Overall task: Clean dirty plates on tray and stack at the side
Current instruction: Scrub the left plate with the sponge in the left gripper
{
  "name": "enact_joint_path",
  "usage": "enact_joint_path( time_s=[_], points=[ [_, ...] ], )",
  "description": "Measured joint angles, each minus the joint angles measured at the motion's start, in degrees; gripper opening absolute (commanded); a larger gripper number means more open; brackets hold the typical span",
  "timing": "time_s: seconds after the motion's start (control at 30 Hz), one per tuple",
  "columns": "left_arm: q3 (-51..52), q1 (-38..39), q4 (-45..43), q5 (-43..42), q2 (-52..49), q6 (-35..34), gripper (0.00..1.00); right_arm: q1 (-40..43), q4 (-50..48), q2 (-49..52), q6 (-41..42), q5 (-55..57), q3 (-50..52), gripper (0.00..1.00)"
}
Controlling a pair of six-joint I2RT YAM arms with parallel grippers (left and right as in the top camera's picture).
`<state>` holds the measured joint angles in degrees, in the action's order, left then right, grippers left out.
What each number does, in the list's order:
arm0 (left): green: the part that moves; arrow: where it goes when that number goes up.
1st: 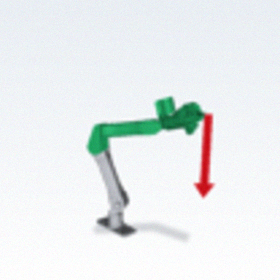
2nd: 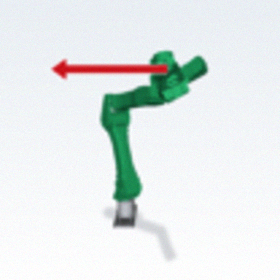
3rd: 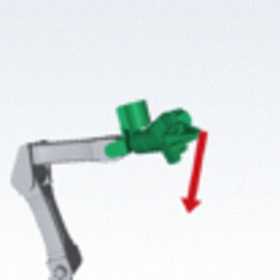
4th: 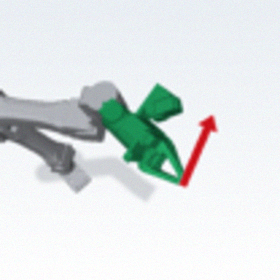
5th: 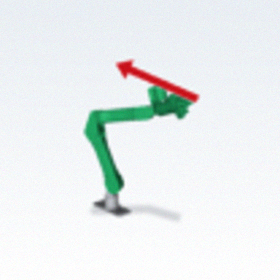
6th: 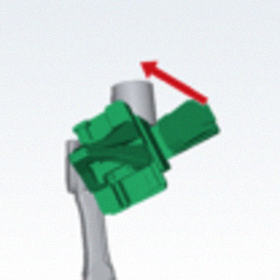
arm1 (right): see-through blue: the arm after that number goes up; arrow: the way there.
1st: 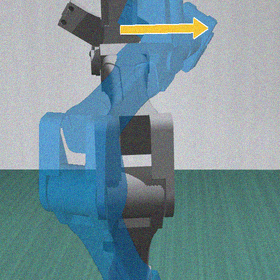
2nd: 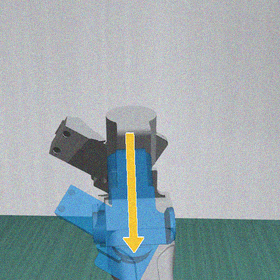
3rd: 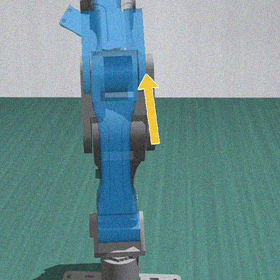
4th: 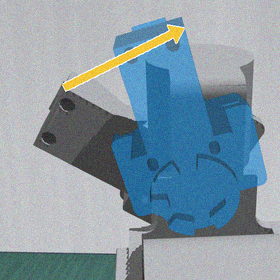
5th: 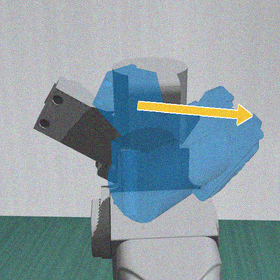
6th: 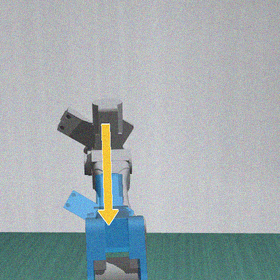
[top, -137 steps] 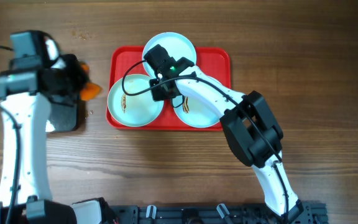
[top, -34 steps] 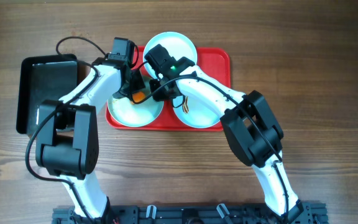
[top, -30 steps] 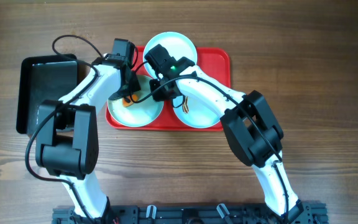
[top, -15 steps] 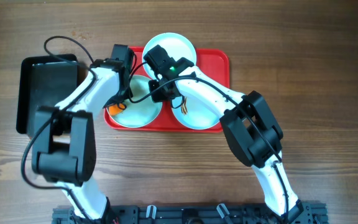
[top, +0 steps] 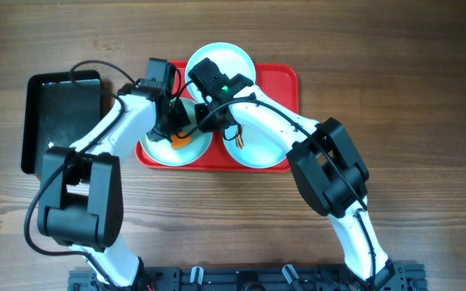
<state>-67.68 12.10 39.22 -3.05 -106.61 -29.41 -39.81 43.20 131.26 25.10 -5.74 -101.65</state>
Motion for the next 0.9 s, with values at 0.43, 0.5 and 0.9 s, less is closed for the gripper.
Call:
enact_joint_path(
  time_s=[0.43,0.5,0.9],
  points=[
    [2.91,1.64,2.58,12.85,0.50,-0.11,0.04,0.00,0.02,0.00,0.22,0.02,0.02,0.04],
    [3.37,1.66,3.72,19.93,0.50,-0.13,0.04,-0.02,0.02,0.00,0.22,0.00,0.02,0.04],
    [1.81,2.05,2.29,35.01,-0.11,-0.13,0.04,-0.17,0.13,0.00,0.61,-0.85,0.00,0.04]
  ],
)
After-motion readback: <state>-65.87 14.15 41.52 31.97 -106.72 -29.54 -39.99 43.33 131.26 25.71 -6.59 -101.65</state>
